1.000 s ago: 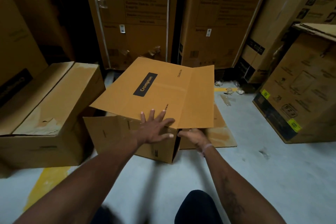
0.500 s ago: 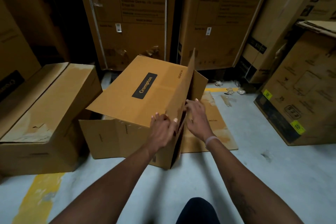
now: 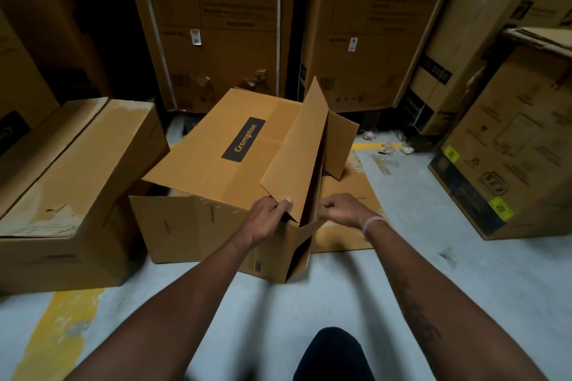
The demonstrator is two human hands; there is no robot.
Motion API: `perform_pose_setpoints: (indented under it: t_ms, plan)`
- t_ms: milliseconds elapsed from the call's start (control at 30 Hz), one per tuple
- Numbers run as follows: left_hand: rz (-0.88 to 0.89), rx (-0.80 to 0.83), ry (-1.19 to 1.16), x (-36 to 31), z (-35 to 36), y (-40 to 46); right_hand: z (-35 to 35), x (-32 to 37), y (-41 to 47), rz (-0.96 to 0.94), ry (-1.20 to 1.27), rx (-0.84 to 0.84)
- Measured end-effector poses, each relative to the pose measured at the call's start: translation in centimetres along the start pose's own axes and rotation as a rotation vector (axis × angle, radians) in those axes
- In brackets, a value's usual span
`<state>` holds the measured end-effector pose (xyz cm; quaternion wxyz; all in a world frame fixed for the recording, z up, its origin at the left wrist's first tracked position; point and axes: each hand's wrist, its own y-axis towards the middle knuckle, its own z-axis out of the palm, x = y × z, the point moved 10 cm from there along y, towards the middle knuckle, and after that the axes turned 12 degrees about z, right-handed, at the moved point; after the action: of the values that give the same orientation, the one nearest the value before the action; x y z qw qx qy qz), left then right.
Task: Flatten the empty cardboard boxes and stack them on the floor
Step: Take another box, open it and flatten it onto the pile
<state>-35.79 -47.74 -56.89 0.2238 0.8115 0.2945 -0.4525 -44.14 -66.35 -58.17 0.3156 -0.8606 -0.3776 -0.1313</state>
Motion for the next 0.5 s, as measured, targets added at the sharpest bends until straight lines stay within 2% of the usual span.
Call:
perform_pose_setpoints:
  t_ms: [100,167,233,333,500]
  plan:
    - [0.065,-0.094,0.038,-0.5,-0.7,-0.1,2.0,0.9,-1.2,-0.157,-0.361,0.063]
    - [0.122,-0.164,0.027,-1.0,-1.5,-0.5,2.7,2.3,-1.8,-0.214,-0.453,0.047]
    - [0.126,-0.178,-0.014,-0.7,-2.0,-0.7,3.2,3.1,-1.9,-0.192,-0.465,0.073]
    - [0.086,-0.11,-0.009,1.4,-2.2,-0.1,5.0,3.3,-3.1,-0.137,-0.402,0.221]
    - [0.037,0.148,0.064,2.1,0.2,-0.1,7.9,-0.1,-4.6,-0.056,-0.249,0.343]
